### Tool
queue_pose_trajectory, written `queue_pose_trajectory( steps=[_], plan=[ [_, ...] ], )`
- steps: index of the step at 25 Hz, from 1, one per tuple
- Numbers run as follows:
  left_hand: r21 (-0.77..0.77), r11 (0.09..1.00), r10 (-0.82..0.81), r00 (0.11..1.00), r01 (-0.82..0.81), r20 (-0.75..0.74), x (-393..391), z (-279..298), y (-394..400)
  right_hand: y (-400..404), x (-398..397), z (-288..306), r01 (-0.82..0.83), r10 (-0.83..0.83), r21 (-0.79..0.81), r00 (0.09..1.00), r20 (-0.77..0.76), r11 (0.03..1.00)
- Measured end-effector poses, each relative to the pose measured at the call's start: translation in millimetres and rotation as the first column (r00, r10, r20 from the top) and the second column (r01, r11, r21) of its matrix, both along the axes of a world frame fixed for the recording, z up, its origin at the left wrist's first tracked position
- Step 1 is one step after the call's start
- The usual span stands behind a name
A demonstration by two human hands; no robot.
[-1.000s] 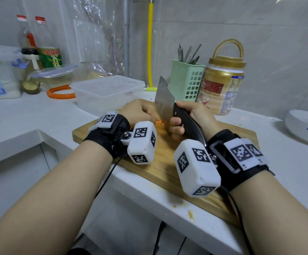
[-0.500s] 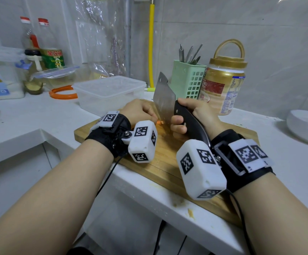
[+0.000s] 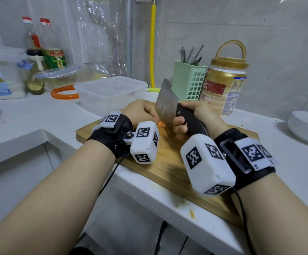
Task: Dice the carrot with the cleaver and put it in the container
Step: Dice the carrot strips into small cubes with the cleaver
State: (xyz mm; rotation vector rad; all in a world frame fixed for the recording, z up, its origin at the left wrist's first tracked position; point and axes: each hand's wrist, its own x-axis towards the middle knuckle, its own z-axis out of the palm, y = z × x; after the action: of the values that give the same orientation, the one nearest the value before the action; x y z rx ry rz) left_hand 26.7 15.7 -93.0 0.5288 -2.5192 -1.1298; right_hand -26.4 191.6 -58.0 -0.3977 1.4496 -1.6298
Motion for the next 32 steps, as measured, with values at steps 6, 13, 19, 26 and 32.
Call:
queue_pose_trajectory(
  steps=[6, 13, 19, 26, 32],
  plan=[
    [0.039, 0.999, 0.033, 0.999, -0.032, -0.012, 1, -1, 0, -9, -2, 2, -0.005, 0.009, 0.064, 0.998, -0.057, 0.998],
    [0.095, 0.992, 0.084, 0.996, -0.082, -0.018, 0, -2, -2, -8, 2, -3, -0.051, 0.052, 0.005, 0.995, -0.089, 0.999],
    [0.002, 0.999, 0.049, 0.993, -0.049, 0.103, -2, 2, 1, 6, -2, -2, -0.007, 0.008, -0.081, 1.000, 0.015, 0.997],
    [0.038, 0.999, -0.002, 1.000, 0.002, 0.001, 2, 0, -1, 4, 2, -2, -0.017, 0.018, -0.128, 1.000, 0.006, 0.992],
    [0.036, 0.999, -0.020, 1.000, 0.020, 0.001, 2, 0, -1, 5, 1, -2, -0.044, 0.045, -0.104, 0.999, 0.005, 0.994]
  ],
)
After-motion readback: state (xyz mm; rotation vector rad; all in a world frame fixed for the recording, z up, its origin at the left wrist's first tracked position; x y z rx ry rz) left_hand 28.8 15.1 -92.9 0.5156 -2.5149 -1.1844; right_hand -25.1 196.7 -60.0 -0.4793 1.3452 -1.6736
